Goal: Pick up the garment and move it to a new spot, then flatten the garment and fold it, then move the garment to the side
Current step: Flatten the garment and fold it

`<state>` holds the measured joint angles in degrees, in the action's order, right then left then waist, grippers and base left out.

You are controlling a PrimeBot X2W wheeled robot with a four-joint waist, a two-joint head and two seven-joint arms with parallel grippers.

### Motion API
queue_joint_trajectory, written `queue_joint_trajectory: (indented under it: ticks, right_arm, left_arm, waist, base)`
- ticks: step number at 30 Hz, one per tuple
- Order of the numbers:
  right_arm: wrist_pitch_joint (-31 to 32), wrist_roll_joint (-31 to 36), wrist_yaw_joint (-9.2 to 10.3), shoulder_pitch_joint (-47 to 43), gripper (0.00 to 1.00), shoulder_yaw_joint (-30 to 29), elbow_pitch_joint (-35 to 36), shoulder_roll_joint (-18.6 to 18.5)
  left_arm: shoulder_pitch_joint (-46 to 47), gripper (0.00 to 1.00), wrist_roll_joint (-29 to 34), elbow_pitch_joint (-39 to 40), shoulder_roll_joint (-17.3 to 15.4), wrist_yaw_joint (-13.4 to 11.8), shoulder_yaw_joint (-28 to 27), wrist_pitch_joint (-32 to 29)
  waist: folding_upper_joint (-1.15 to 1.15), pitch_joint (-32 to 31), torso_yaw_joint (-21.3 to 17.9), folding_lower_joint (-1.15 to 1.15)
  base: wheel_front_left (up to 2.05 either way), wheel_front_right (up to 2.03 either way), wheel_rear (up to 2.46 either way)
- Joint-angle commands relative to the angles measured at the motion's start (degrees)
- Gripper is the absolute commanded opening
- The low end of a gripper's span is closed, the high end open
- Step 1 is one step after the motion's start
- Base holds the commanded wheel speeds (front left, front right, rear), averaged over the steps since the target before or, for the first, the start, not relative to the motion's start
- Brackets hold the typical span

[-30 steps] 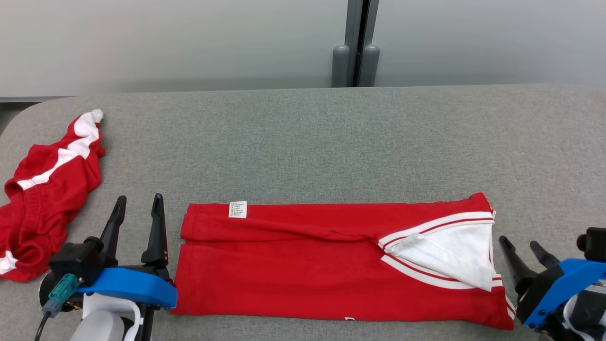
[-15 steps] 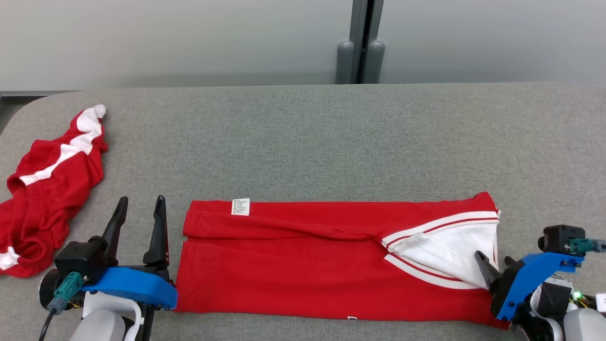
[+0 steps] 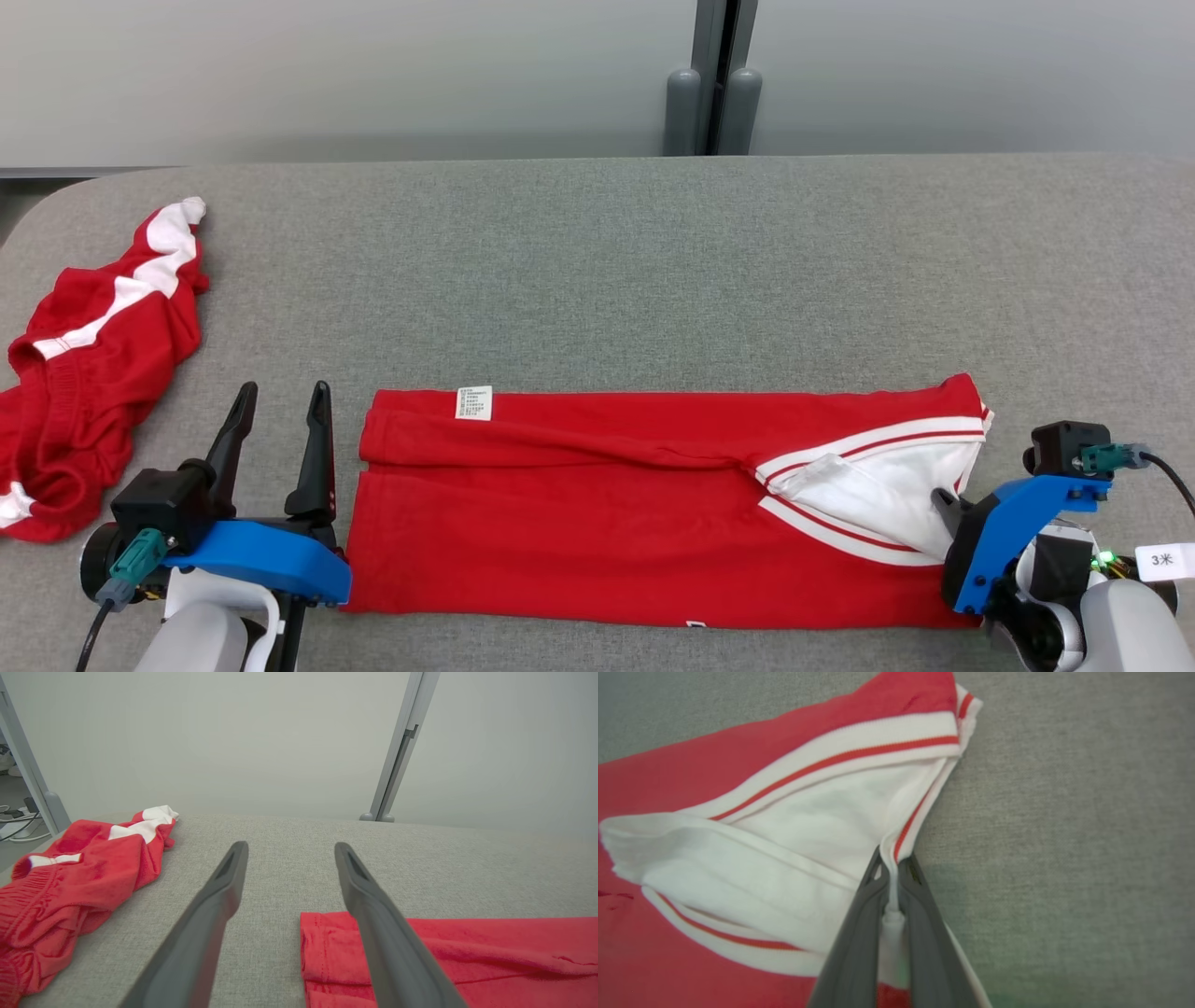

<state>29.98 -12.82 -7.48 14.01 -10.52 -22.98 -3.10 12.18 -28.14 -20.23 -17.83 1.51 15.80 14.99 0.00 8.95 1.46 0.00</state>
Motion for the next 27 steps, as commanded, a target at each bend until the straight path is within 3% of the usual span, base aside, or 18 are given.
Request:
queue_joint_trajectory:
  ticks: [1, 5, 14, 19, 27]
  right_arm:
    - [-0.2, 0.3, -0.02, 0.5, 0.0, -0.1, 0.3, 0.3]
    - [-0.1, 1.9, -0.01, 0.1, 0.0, -2.5, 4.3, -0.7]
    - [3.1, 4.4, -0.01, -3.4, 0.0, -10.6, 15.4, -6.8]
    - [5.0, 5.9, -0.01, -4.2, 0.0, -13.6, 19.9, -7.3]
    - [7.6, 5.1, -0.02, -6.4, 0.0, -7.3, 24.9, -5.8]
  left_arm:
    - [1.1, 1.0, 0.1, -0.1, 0.0, 0.0, -0.1, 0.3]
    - [1.2, 1.0, 0.0, 0.0, -0.1, 0.0, -0.3, 0.3]
    - [0.5, 1.0, 0.4, 0.8, 0.0, 0.1, -1.3, 0.3]
    - [0.2, 1.0, 0.5, 0.7, 0.2, 0.5, -1.3, 0.3]
    - [-0.4, 1.0, 0.9, 0.1, 0.5, 1.0, -1.3, 0.3]
  waist:
    - [0.0, 0.1, -0.1, 0.0]
    - [0.0, 0.1, -0.4, 0.0]
    - [0.0, -0.2, -1.4, 0.0]
    - [0.0, -0.8, -1.9, 0.0]
    - [0.0, -2.0, -2.2, 0.0]
  base:
    - [0.0, 0.0, 0.0]
    - [0.0, 0.0, 0.0]
    - [0.0, 0.0, 0.0]
    - [0.0, 0.0, 0.0]
    - [0.0, 0.0, 0.0]
